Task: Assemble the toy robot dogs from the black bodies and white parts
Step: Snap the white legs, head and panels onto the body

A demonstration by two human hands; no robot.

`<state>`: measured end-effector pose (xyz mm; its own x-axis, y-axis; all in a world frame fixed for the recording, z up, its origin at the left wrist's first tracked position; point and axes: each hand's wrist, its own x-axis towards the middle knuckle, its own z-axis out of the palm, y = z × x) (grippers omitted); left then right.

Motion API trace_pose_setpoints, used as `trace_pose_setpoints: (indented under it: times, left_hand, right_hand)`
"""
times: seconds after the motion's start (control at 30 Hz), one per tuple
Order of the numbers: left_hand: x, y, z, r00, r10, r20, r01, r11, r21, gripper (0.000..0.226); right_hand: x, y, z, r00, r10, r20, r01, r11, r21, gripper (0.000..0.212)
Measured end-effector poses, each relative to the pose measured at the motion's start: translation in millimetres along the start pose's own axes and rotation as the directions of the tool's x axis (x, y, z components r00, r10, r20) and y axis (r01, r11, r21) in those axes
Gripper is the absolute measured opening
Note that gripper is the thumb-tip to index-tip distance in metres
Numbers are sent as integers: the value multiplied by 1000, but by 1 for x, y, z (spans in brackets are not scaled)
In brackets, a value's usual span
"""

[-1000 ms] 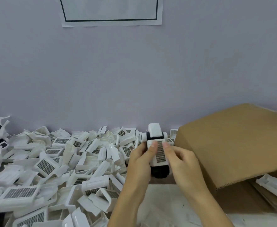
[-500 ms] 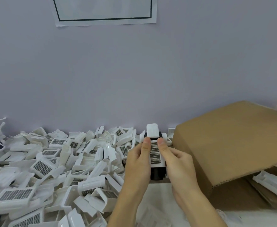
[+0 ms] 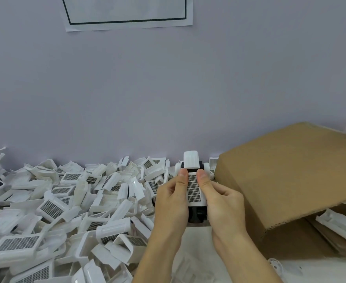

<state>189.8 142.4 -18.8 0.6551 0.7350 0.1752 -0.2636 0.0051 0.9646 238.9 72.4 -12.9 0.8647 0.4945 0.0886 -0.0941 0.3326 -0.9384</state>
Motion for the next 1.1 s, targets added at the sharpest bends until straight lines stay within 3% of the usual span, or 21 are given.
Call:
trace_pose_setpoints:
  times: [0.17, 0.47, 0.67, 0.8, 0.9, 1.0, 1.1]
  left_hand:
    - [0, 1, 1, 1000, 1, -1, -1, 1000, 6, 54]
    - [4, -6, 1, 997, -62, 49, 61, 998, 11, 39]
    - [4, -7, -1, 990, -125, -58, 125, 992, -9, 28]
    - [4, -7, -2, 991, -108, -80, 105, 994, -31, 26]
    - [5, -4, -5, 997, -77, 9, 77, 995, -59, 18]
    - [5, -4, -6, 996, -16, 83, 15, 1000, 17, 22]
    - [5, -4, -6, 999, 20, 47, -21, 999, 27, 25]
  right_hand:
    - [1, 1, -1, 1000, 13, -27, -14, 1000, -24, 27]
    - [7, 1, -8, 996, 15, -86, -13, 1000, 19, 32]
    - [8, 1, -9, 998, 2, 55, 3, 997, -83, 29]
    - [10, 2, -11, 994, -34, 104, 53, 980, -189, 26]
    - [11, 1, -12, 994, -54, 98, 71, 982, -177, 24]
    - [10, 2, -12, 993, -93, 70, 104, 979, -173, 21]
    - [9, 4, -9, 985, -164, 47, 170, 952, -256, 25]
